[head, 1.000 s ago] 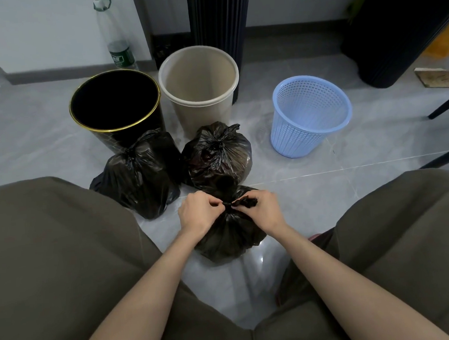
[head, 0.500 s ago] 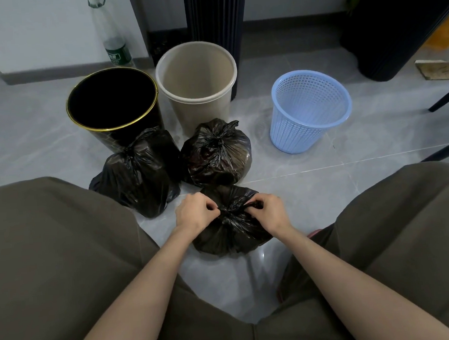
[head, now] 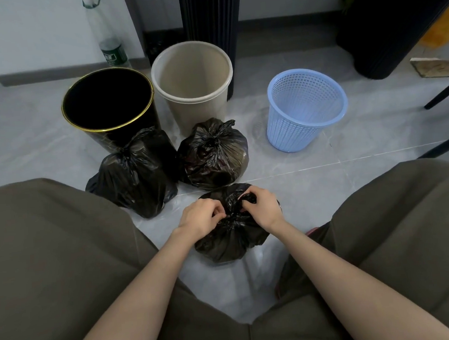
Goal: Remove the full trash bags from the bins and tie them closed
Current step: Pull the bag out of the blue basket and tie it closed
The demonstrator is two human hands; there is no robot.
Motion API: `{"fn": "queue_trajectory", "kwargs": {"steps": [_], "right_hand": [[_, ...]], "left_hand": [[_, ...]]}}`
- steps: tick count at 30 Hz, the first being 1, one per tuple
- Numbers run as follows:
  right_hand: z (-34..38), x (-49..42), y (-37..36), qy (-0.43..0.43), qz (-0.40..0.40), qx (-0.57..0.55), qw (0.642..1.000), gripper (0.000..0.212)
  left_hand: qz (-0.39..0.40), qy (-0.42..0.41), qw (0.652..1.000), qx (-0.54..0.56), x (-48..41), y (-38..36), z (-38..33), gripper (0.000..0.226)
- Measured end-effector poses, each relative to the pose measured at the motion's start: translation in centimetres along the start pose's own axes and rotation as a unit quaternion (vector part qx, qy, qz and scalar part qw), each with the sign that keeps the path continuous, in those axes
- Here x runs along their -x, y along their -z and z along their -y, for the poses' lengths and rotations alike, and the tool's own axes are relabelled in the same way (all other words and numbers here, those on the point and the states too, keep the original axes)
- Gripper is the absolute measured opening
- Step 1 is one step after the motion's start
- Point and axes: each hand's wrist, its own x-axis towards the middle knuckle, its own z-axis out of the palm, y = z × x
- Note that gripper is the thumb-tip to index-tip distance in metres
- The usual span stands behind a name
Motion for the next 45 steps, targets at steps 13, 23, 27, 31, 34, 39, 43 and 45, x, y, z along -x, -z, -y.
{"fn": "queue_trajectory", "kwargs": {"steps": [13, 23, 27, 31, 34, 39, 43, 45], "right_hand": [[0.2, -0.1, 0.1, -0.027, -0.009, 0.012, 1.000, 0.010], [-1.0, -0.5, -0.4, -0.079, 0.003, 0.037, 0.996, 0.009], [-1.5, -0.2, -0.5, -0.098, 0.005, 0.042, 0.994, 0.011], [-1.3, -0.2, -0.3, -0.075, -0.005, 0.066, 0.995, 0.013], [-0.3, 0.3, -0.5, 0.052, -0.019, 0.143, 0.988, 0.026], [1.7, 1.5, -2.2, 0.192, 0.061, 0.293, 0.935, 0.038], [1.0, 1.8, -3.3, 0.159, 0.060, 0.322, 0.931, 0.039], [0.8, 1.7, -3.6, 0.152, 0.052, 0.305, 0.939, 0.037]], "left_hand": [[-0.083, -0.007, 0.996, -0.023, -0.3, -0.7, -0.5, 0.006], [-0.072, 0.041, 0.996, -0.012, -0.7, -0.8, 0.7, 0.009], [-0.070, 0.036, 0.997, -0.028, -0.7, -1.0, 1.0, 0.010], [-0.095, 0.018, 0.995, -0.033, -0.5, -0.6, 0.7, 0.007], [-0.084, 0.021, 0.996, 0.017, -0.7, -0.4, 1.0, 0.005], [-0.101, 0.037, 0.992, 0.062, -0.4, -0.5, 1.3, 0.003], [-0.091, 0.049, 0.991, 0.082, -0.2, -0.7, 1.3, 0.001], [-0.079, 0.051, 0.991, 0.094, -0.2, -0.9, 1.5, 0.002]]}}
